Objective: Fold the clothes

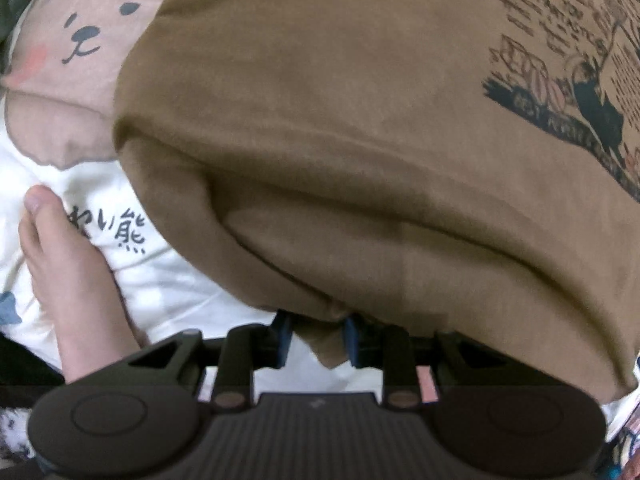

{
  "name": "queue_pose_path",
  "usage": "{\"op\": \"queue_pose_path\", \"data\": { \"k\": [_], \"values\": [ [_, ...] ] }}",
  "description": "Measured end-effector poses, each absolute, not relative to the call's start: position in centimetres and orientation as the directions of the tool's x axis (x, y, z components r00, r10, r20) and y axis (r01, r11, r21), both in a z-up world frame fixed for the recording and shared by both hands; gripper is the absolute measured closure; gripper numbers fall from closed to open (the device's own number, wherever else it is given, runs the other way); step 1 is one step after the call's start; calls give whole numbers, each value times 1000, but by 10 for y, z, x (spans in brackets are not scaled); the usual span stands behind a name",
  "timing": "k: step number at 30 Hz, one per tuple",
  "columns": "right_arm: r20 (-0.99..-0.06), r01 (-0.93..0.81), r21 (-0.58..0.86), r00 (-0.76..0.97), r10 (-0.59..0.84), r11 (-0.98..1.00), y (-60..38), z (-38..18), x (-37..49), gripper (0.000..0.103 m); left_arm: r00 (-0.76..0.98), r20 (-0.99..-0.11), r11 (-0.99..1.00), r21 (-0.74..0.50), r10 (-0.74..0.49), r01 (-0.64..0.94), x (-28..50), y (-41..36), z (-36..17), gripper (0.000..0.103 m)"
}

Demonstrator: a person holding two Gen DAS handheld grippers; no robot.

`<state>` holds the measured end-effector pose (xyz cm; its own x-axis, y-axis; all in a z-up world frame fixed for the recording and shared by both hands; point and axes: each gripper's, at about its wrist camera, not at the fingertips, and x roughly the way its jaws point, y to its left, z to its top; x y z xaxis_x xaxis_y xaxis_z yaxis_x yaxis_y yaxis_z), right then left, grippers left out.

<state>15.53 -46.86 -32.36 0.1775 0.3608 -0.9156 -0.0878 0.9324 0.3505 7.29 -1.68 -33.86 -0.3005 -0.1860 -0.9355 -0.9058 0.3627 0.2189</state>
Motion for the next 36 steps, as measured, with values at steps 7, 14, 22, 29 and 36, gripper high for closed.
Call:
{"op": "queue_pose_path", "data": {
  "k": [7,14,22,29,36],
  "values": [
    [-896,-80,370,233,378,926,-469,-311,147,61,-231,-965,313,182,-126,-932,56,-27,-301,52],
    [-875,-71,398,272,401,915,-466,-303,128,60,-215,-975,167,202,-62,-965,35,-42,-281,76],
    [-877,-75,396,263,401,915,-482,-305,117,60,-154,-988,77,151,-28,-985,14,-48,-301,80],
    [-887,-14,397,251,387,918,-510,-320,111,60,-137,-990,66,136,-15,-989,6,-43,-314,78],
    [-874,-43,429,231,427,902,-510,-334,104,55,-116,-993,17,116,6,-993,-3,-45,-306,77]
  ]
}}
